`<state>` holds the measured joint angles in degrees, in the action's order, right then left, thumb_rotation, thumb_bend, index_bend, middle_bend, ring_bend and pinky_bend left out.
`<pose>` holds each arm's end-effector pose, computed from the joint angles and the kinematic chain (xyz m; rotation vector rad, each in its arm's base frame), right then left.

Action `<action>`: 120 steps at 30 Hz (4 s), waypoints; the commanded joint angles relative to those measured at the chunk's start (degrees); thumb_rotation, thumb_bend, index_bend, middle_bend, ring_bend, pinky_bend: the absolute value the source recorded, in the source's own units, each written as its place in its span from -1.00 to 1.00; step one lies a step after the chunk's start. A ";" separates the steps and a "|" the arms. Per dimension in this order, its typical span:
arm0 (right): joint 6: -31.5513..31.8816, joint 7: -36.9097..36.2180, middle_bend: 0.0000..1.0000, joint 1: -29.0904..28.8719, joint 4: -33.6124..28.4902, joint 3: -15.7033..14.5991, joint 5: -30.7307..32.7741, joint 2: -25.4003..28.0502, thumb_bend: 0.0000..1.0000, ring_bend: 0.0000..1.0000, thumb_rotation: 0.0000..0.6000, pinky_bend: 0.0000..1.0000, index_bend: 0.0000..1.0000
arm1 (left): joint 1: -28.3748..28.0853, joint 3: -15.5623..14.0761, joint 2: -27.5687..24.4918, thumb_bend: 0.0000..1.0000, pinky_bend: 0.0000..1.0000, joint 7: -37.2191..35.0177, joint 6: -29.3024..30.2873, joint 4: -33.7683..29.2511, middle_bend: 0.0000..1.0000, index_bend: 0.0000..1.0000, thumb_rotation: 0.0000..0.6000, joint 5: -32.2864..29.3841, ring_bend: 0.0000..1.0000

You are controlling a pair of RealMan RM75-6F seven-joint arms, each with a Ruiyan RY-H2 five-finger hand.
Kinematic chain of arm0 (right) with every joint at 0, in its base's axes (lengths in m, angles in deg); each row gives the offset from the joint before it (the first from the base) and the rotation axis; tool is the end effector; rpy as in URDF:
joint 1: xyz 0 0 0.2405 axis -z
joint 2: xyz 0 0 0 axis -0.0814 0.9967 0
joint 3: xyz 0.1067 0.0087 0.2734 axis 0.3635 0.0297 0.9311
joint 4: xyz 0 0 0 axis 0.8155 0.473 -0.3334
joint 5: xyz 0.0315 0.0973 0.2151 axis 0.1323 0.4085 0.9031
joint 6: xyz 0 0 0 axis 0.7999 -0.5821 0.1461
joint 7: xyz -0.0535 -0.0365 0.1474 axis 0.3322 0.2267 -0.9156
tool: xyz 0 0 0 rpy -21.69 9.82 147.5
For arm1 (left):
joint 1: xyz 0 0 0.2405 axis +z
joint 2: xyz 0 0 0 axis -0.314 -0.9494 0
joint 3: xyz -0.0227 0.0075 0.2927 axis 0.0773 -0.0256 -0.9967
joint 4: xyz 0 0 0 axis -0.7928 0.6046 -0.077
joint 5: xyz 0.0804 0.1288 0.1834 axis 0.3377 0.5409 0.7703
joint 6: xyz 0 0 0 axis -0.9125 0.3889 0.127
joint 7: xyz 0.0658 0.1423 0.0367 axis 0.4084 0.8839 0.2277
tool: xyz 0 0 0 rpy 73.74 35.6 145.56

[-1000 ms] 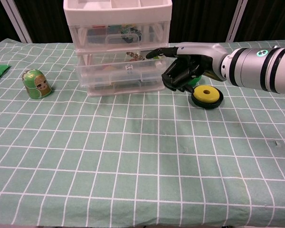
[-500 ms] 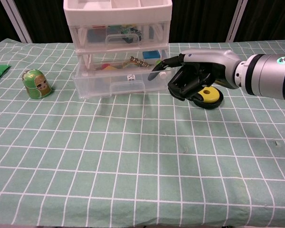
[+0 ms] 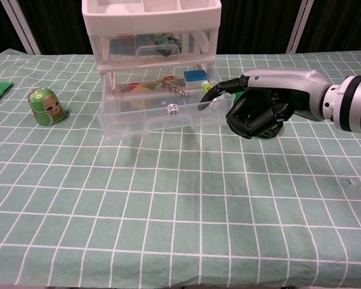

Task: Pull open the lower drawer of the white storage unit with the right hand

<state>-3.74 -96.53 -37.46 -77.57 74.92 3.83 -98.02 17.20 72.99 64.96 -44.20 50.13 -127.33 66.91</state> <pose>-0.1373 -0.3317 -0.0292 1.9437 -1.6420 1.0842 -0.3813 0.1759 0.1301 -1.3285 -0.8970 -0.8421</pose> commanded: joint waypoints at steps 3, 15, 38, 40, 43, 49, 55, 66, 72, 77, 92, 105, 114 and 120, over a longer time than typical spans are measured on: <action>1.67 2.25 0.41 0.54 -4.43 0.06 -3.12 5.18 0.16 0.44 1.00 0.57 -0.83 | 0.29 0.00 0.08 -0.90 -0.62 -0.33 0.64 0.26 -0.59 -0.43 1.00 0.15 -0.71; 3.92 37.63 0.73 -11.23 -6.73 4.94 0.83 12.24 -0.42 0.75 1.00 0.87 -0.62 | 1.74 -0.62 0.61 -0.90 -0.62 -1.11 2.79 0.61 -0.59 -0.43 1.00 0.90 -0.71; 7.47 68.08 0.88 -23.26 19.53 -5.60 -10.16 -9.33 -0.98 0.98 1.00 1.00 -0.36 | 3.21 -0.40 1.75 -0.90 -0.62 -3.81 3.65 2.78 -0.59 -0.43 1.00 0.08 -0.71; 7.42 67.04 0.88 -23.20 21.28 -5.74 -11.08 -10.18 -0.98 0.98 1.00 1.00 -0.34 | 3.27 -0.37 1.82 -0.90 -0.62 -3.90 3.58 2.88 -0.59 -0.43 1.00 -0.03 -0.71; 6.82 66.29 0.88 -23.47 23.68 -5.98 -12.40 -11.13 -0.98 0.98 1.00 1.00 -0.32 | 3.30 -0.32 1.96 -0.90 -0.62 -3.95 3.47 2.96 -0.59 -0.43 1.00 -0.19 -0.71; 5.42 65.54 0.88 -24.31 28.85 -6.48 -15.06 -13.31 -0.99 0.98 1.00 1.00 -0.29 | 3.29 -0.13 1.93 -0.90 -0.62 -3.75 3.19 2.70 -0.59 -0.43 1.00 -0.52 -0.71; 4.84 64.81 0.88 -25.37 33.70 -7.14 -18.83 -15.52 -0.99 0.98 1.00 1.00 -0.29 | 3.48 0.10 1.85 -0.90 -0.62 -3.93 3.12 2.56 -0.59 -0.43 1.00 -1.08 -0.71; 4.62 62.06 0.88 -26.16 40.56 -7.91 -23.60 -18.97 -0.95 0.98 1.00 1.00 -0.26 | 3.85 0.20 1.68 -0.90 -0.62 -4.38 3.14 2.53 -0.59 -0.43 1.00 -1.45 -0.71; 4.31 60.43 0.88 -26.66 43.36 -7.53 -24.91 -20.43 -0.89 0.98 1.00 1.00 -0.22 | 3.96 0.22 1.45 -0.90 -0.62 -4.92 3.38 2.41 -0.59 -0.43 1.00 -1.15 -0.71; 4.19 59.06 0.88 -26.96 44.98 -7.29 -25.81 -21.38 -0.75 0.98 1.00 1.00 -0.16 | 4.13 0.17 1.41 -0.90 -0.62 -5.06 3.50 2.48 -0.59 -0.43 1.00 -1.11 -0.71; 5.67 52.05 0.90 -27.38 49.58 -8.61 -30.08 -23.39 -0.33 0.99 1.00 1.00 0.30 | 4.32 0.43 1.39 -0.90 -0.62 -6.28 3.78 3.20 -0.59 -0.43 1.00 -0.99 -0.71; 13.76 46.50 0.90 -26.38 44.29 -7.37 -33.42 -20.61 -0.13 0.99 1.00 1.00 0.37 | 4.60 0.39 1.37 -0.90 -0.62 -6.37 4.14 3.33 -0.59 -0.43 1.00 -0.79 -0.71; 24.06 44.74 0.90 -20.78 29.94 -6.68 -35.22 -12.76 -0.13 0.99 1.00 1.00 0.37 | 4.55 0.37 0.54 -0.90 -0.62 -5.15 4.75 2.06 -0.59 -0.43 1.00 0.08 -0.71; 33.32 42.64 0.90 -14.46 22.08 -11.00 -41.34 -7.62 -0.13 0.99 1.00 1.00 0.37 | 4.16 0.35 -0.20 -0.90 -0.62 -3.47 4.93 0.51 -0.59 -0.43 1.00 0.98 -0.71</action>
<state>26.32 -52.72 -54.80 -52.60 66.29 -34.19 -107.96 21.48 73.33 64.91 -47.94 55.06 -126.56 67.75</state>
